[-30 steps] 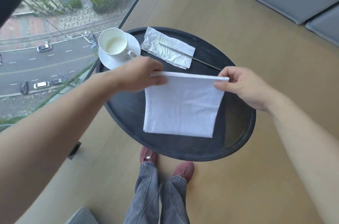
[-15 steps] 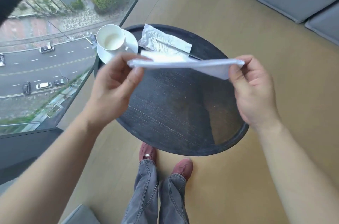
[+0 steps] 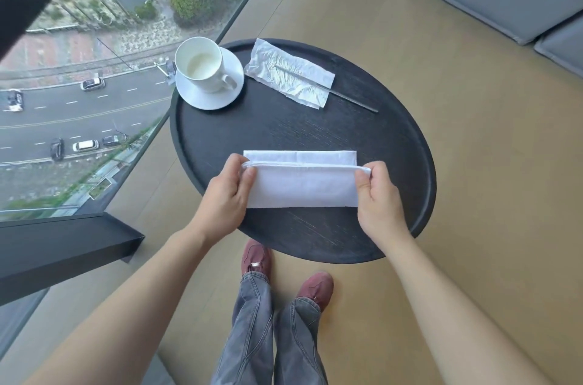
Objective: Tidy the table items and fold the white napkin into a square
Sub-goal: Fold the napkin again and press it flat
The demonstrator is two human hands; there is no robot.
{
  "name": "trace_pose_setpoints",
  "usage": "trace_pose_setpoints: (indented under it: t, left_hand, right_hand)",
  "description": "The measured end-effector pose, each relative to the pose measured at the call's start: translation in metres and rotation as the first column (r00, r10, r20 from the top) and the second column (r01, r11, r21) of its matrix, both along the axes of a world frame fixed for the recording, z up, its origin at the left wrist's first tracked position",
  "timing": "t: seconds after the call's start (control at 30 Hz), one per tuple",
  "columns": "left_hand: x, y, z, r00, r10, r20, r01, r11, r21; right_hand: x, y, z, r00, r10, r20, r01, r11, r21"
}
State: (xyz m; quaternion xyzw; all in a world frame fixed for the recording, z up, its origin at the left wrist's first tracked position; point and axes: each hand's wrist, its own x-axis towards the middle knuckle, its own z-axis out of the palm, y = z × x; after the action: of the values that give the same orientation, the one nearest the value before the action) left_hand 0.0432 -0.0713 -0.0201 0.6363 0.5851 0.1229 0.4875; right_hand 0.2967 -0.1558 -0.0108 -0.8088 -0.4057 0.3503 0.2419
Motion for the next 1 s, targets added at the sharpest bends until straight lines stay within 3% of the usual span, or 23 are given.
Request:
trace_pose_setpoints:
  t: [0.43, 0.53, 0.6, 0.7, 0.77, 0.87, 1.0]
  left_hand:
    - [0.023, 0.025, -0.013, 0.964, 0.096, -0.247, -0.088, 0.995, 0.045]
    - [0.023, 0.025, -0.016, 0.948, 0.219, -0.233, -0.211, 0.976, 0.059]
    - [0.019, 0.018, -0.015, 0.935, 0.263, -0.239, -0.241, 0.964, 0.115]
    - [0.024, -0.008, -0.012, 0.927, 0.259, -0.271, -0.129, 0.899, 0.418]
    - [0.039, -0.024, -0.013, 0.944, 0.118, -0.309, 0.061, 0.855, 0.515]
    - [0.067, -0.036, -0.030, 0.873, -0.155, -0.461, 0.383, 0.803, 0.455]
    - [0.068, -0.027, -0.055, 0.775, -0.242, -0.584, 0.514, 0.778, 0.360]
  right_hand:
    - [-0.003, 0.047, -0.015, 0.934, 0.131, 0.334, -0.048, 0.968, -0.248]
    - [-0.003, 0.043, -0.014, 0.915, 0.114, 0.387, -0.014, 0.968, -0.251]
    - [0.000, 0.032, -0.009, 0.891, 0.072, 0.448, 0.001, 0.987, -0.160]
    - [-0.005, 0.014, -0.005, 0.784, 0.156, 0.601, -0.209, 0.978, 0.019]
    - [-0.017, 0.013, -0.012, 0.762, 0.267, 0.590, -0.363, 0.931, 0.047]
    - [-0.037, 0.019, -0.029, 0.733, 0.432, 0.526, -0.500, 0.866, -0.015]
    - [-0.036, 0.019, -0.049, 0.677, 0.508, 0.532, -0.506, 0.847, -0.165]
